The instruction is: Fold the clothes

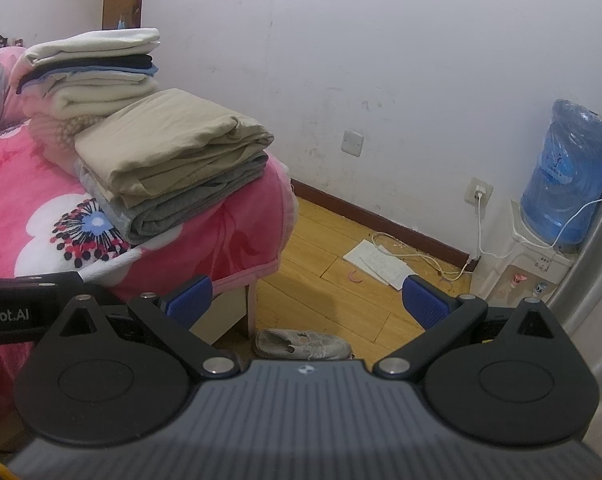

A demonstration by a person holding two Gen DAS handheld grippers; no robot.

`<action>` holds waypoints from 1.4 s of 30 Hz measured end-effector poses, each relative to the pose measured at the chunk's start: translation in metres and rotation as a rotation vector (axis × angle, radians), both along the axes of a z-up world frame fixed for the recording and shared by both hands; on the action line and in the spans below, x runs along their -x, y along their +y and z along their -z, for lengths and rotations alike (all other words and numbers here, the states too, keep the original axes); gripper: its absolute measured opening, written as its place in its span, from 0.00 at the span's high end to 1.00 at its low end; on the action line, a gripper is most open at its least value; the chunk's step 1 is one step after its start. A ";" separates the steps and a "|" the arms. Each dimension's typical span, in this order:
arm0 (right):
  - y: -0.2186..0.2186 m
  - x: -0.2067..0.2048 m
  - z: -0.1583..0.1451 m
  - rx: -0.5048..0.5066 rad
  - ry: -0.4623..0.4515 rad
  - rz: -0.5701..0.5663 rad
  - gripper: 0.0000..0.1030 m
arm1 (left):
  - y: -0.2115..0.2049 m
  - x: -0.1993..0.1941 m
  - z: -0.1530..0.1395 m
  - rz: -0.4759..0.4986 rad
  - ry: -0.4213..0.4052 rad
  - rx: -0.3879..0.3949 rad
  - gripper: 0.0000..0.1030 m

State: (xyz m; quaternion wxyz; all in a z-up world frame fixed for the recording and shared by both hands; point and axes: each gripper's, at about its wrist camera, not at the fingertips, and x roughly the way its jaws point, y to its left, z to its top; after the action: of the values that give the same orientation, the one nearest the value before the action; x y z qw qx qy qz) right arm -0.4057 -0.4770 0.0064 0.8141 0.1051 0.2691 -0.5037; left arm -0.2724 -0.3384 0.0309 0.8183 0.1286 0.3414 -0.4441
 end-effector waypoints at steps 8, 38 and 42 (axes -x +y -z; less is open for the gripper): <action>0.001 -0.002 0.000 0.000 0.009 -0.005 0.01 | 0.000 0.000 0.000 -0.001 -0.001 0.001 0.00; 0.000 -0.003 0.002 0.012 0.024 0.002 0.01 | -0.002 0.000 0.002 0.001 -0.001 -0.009 0.00; 0.000 -0.002 0.002 0.012 0.025 0.003 0.01 | -0.002 0.001 0.002 0.000 -0.002 -0.009 0.00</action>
State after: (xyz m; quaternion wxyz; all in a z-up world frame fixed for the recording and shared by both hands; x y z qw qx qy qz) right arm -0.4033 -0.4771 0.0043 0.8107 0.0943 0.2758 -0.5078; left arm -0.2730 -0.3401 0.0290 0.8180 0.1327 0.3428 -0.4425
